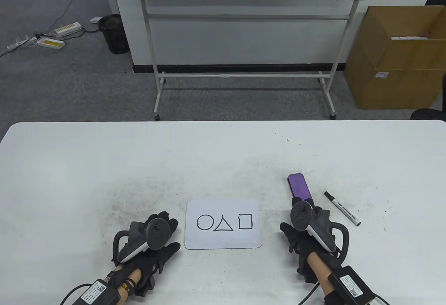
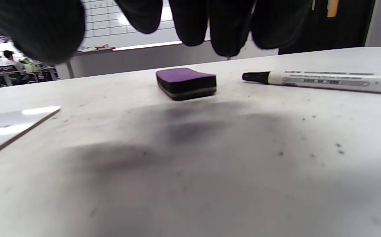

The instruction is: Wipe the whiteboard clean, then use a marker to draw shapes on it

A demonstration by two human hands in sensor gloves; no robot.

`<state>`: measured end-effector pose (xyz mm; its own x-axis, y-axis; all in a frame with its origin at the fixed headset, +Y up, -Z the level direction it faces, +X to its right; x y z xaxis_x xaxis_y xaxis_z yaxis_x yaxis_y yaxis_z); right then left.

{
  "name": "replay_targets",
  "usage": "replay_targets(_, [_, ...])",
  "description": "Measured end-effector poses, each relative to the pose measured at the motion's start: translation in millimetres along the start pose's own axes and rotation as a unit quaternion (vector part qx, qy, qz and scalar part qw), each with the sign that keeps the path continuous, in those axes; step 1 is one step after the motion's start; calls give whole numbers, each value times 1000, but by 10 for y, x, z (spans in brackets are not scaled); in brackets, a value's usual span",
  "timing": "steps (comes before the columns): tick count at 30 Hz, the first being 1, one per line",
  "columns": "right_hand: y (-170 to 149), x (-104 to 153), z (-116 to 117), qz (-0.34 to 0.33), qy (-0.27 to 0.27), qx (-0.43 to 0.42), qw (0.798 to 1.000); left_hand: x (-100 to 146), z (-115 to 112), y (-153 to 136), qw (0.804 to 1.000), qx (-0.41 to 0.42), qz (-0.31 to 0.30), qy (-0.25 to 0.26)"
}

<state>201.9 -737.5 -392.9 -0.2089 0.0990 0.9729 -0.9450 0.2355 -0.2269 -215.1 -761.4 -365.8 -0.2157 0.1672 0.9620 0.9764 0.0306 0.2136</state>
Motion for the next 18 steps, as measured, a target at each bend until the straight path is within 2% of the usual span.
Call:
replay_targets(5, [-17,-285,-13,31,-10,5,999,-47,-50,34,1000,0,-7,-13])
replay_targets(12, [32,-652,108,71,-6,13,997,-80,-71,-29,1000,7,5,-20])
replay_targets(18, [73,-823,168,92,-5,16,996,-82,-64,-59,1000,13,8,-20])
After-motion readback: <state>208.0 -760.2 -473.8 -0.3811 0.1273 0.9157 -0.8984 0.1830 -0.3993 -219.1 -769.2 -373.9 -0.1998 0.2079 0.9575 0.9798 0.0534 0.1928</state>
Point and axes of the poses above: the tracker on the back of each hand, its own y axis roughly to the thumb side, its own x axis roughly from the fingertips to the wrist, z = x × y, the point moved 3 cm from there along -x, roughly from the wrist to the fingertips, and after that the axes turned 6 degrees about -x, right-handed, at the moved point
